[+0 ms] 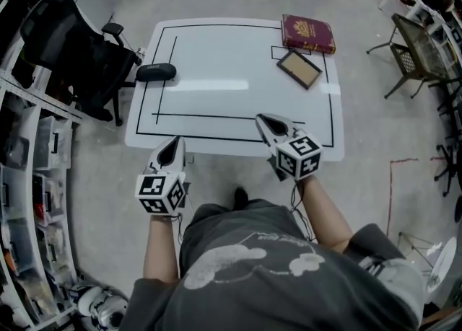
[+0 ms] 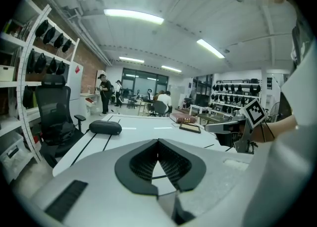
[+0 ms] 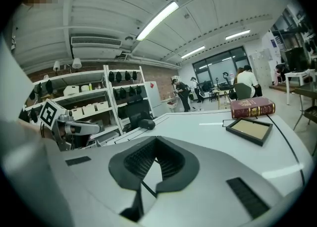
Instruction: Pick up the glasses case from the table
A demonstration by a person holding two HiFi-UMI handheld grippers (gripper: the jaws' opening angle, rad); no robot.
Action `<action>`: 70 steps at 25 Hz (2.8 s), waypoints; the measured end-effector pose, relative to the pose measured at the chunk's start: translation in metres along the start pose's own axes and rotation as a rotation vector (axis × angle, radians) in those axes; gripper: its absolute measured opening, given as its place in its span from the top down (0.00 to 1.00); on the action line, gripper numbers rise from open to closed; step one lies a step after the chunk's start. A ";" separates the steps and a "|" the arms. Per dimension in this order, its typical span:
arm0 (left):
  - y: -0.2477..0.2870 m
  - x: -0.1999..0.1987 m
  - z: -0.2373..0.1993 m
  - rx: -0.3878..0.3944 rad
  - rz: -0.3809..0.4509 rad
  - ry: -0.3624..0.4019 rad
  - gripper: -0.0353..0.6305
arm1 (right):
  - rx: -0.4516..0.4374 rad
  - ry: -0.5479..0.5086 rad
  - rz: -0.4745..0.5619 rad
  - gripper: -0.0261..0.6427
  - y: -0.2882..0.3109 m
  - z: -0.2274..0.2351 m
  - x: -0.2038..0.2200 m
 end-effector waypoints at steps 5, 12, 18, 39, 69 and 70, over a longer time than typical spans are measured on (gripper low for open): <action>0.002 -0.005 -0.001 -0.019 -0.007 0.012 0.94 | -0.027 0.013 -0.006 0.96 0.012 0.002 -0.002; 0.016 -0.005 -0.021 -0.021 -0.027 0.006 0.94 | -0.033 0.031 -0.007 0.96 0.029 0.000 -0.002; 0.044 -0.014 -0.046 0.010 -0.029 0.016 0.94 | 0.001 0.024 -0.022 0.96 0.051 0.011 -0.011; 0.143 -0.057 -0.209 0.069 -0.161 0.231 0.93 | 0.051 -0.004 -0.099 0.96 0.224 0.008 -0.065; 0.236 0.006 -0.274 0.598 -0.863 0.962 0.35 | 0.120 0.002 -0.190 0.96 0.298 0.027 -0.073; 0.237 0.006 -0.274 0.601 -0.869 0.953 0.35 | 0.119 0.003 -0.193 0.96 0.299 0.028 -0.072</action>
Point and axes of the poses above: the fingertips, and each gripper's own axes: y forward along the fingers, z to its right, x out of its underside, the point moved 4 cm from there along -y, backward along the fingers, and after that the axes turned 5 degrees about x, right-handed, at the moved point
